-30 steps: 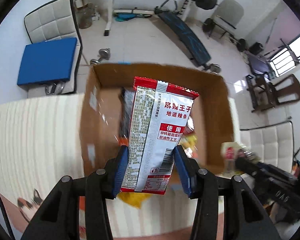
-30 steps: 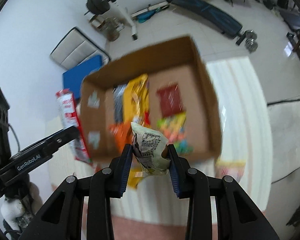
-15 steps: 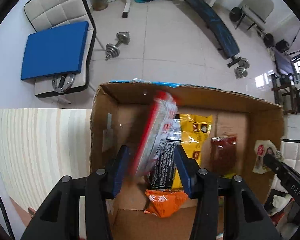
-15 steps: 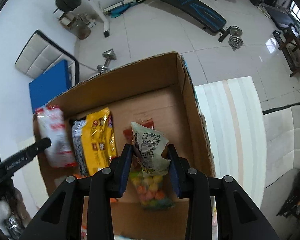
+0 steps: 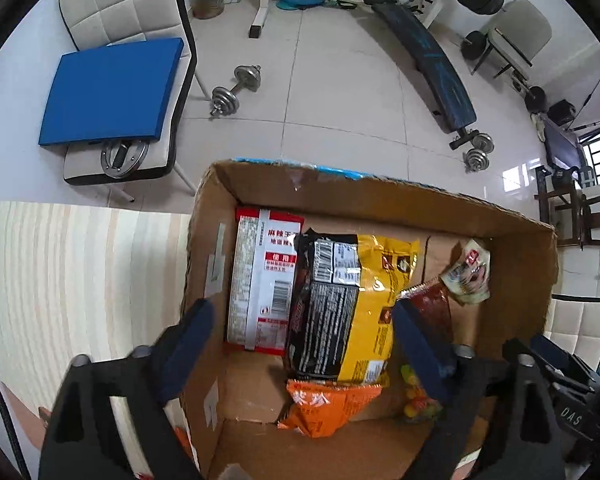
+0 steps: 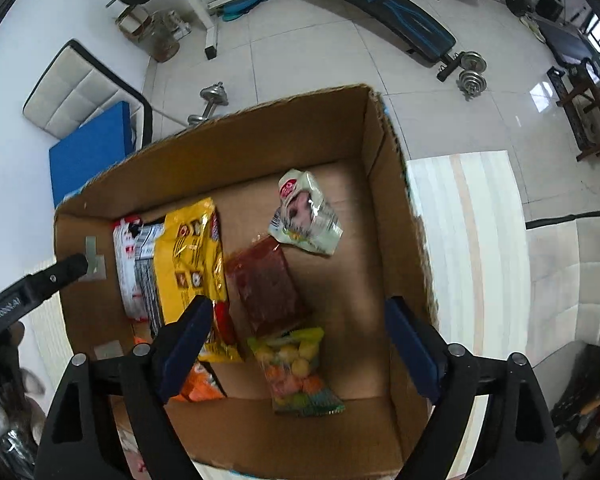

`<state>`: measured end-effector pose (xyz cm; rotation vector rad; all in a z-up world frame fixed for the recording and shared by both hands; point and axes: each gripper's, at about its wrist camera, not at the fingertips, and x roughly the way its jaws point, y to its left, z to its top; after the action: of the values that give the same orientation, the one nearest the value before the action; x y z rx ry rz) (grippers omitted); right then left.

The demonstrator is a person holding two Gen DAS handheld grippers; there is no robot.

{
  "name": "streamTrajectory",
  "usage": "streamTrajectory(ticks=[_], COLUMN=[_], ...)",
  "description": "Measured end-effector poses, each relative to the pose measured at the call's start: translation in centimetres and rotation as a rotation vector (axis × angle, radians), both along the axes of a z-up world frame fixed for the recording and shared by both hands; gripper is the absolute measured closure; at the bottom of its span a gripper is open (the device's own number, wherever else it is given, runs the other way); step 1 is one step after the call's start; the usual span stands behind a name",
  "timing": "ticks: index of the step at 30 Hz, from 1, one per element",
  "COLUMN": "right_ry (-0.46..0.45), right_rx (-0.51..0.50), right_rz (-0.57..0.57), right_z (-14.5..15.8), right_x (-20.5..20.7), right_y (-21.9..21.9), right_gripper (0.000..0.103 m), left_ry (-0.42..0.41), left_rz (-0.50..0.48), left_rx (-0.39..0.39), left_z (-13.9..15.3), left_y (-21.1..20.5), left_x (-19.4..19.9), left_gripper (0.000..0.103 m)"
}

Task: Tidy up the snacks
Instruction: 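Carry both packets into the box and open both tools, then grasp the oat cookie packet with the left tool while the right tool grasps the orange bag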

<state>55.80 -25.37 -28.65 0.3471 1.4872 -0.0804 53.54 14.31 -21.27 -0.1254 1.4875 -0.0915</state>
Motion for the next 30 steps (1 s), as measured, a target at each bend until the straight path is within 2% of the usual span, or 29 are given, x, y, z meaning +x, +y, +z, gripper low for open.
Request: streamTrajectory(ticks=[8, 13, 16, 21, 26, 30], right_ry=[-0.025, -0.060, -0.086, -0.126, -0.115, -0.064], right_rx=[-0.021, -0.023, -0.017, 0.017, 0.066, 0.076], right_rz=[0.045, 0.067, 0.074, 0.114, 0.264, 0.434], right_z=[2.2, 4.2, 5.3, 7.0, 6.9, 5.5], right_x=[-2.4, -4.5, -6.3, -10.5, -14.4, -16.5], right_y=[1.6, 2.7, 3.3, 5.2, 9.9, 15.1], right_gripper=[0.011, 0.011, 0.011, 0.011, 0.011, 0.011], left_ry=[-0.053, -0.133, -0.192, -0.232, -0.206, -0.127], left_rz=[-0.020, -0.043, -0.050, -0.049, 0.007, 0.134], left_rx=[-0.026, -0.016, 0.011, -0.009, -0.034, -0.072], left_z=[2.5, 4.8, 6.5, 8.1, 7.0, 4.1], left_y=[-0.1, -0.4, -0.5, 0.6, 4.5, 9.6], left_x=[-3.4, -6.7, -9.0, -13.3, -18.6, -23.4], left_gripper=[0.011, 0.011, 0.011, 0.011, 0.011, 0.011])
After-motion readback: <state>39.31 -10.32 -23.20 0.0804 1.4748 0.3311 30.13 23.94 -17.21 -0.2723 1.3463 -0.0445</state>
